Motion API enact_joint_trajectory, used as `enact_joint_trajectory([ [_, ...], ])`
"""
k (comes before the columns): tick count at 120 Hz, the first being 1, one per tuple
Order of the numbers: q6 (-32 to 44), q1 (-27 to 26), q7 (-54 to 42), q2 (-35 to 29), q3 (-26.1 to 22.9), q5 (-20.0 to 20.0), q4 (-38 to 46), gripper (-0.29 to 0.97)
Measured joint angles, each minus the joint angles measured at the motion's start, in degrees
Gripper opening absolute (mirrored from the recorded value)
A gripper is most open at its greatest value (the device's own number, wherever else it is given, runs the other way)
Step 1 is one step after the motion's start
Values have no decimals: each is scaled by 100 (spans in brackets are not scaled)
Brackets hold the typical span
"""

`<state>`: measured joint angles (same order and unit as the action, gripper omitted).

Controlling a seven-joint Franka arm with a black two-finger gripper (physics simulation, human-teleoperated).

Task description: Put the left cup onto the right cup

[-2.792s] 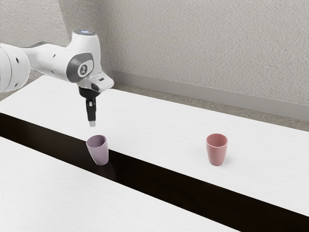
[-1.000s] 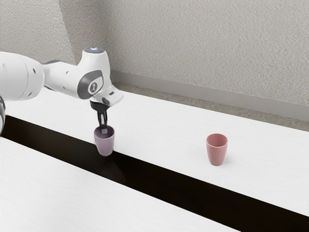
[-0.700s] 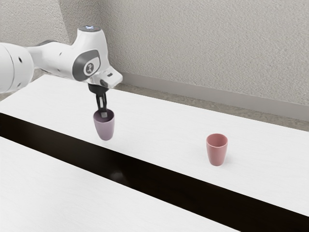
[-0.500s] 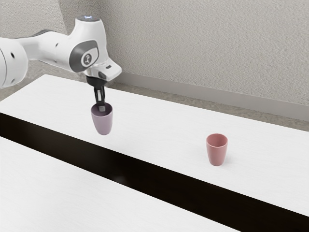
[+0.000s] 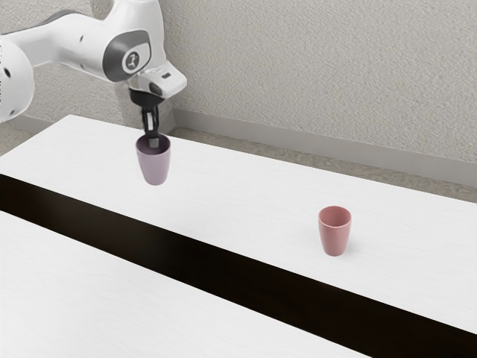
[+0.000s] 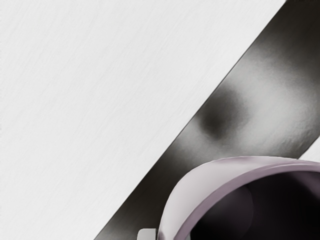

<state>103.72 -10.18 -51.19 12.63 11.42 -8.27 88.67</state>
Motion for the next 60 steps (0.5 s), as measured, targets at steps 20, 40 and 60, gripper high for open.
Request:
enact_joint_trajectory([
  [20,-112,-182,-19,392,3,22,-570,-11],
  [40,-207,-415,-36,667,-8,52,-1033,-11],
  [60,-303,-631,-56,1208,-16,62,-1769,-11],
])
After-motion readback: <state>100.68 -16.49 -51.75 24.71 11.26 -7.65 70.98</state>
